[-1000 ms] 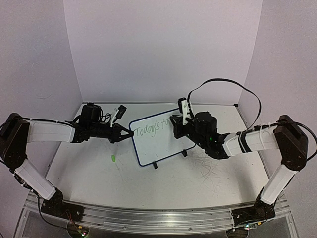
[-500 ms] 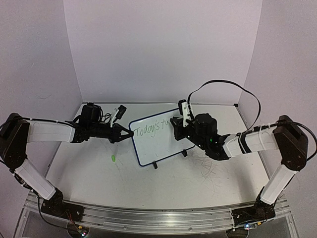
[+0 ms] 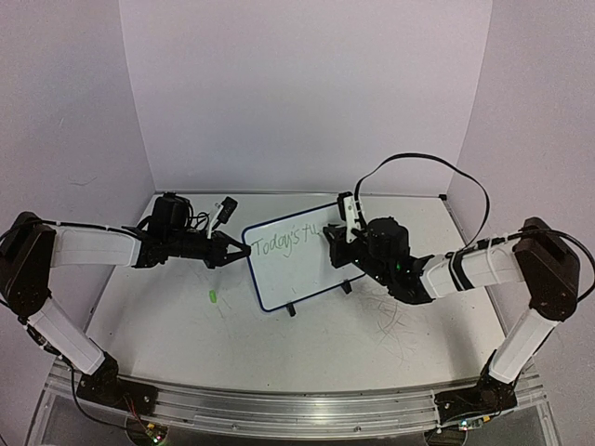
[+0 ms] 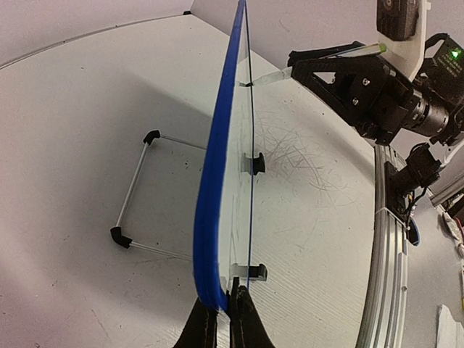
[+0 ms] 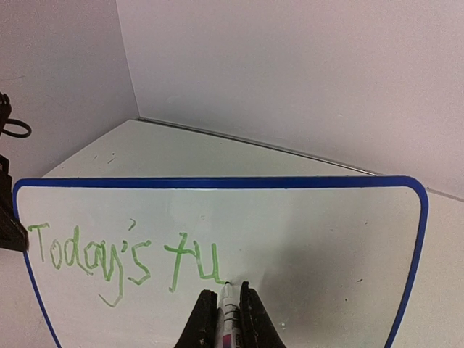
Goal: Write a sentence on the whiteboard
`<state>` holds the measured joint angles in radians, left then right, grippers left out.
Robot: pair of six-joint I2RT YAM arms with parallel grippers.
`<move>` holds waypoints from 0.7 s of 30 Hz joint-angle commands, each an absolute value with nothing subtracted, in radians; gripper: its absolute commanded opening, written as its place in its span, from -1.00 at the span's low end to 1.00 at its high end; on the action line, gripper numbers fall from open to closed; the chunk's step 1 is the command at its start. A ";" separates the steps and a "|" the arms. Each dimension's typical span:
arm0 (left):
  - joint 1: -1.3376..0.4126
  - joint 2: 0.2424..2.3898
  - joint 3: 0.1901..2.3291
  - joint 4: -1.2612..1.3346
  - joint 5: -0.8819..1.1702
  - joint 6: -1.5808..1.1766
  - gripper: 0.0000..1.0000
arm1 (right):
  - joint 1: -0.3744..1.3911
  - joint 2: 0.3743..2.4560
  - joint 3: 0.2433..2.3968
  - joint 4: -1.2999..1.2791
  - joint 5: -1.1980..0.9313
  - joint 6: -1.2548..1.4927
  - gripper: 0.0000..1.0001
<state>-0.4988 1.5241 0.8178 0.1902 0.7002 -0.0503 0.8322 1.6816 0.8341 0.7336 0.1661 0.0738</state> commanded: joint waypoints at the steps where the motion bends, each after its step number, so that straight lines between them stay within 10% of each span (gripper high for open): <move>1: -0.503 1.518 0.841 0.154 0.625 0.047 -1.00 | 0.829 1.565 0.772 0.827 0.069 0.053 -1.00; 21: -0.508 1.511 0.845 0.146 0.609 0.054 -1.00 | 0.826 1.560 0.819 0.795 0.043 -0.047 -1.00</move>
<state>-0.5053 1.5230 0.8246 0.1825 0.6957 -0.0270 0.8291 1.5422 0.7794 0.7976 0.0137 -0.0238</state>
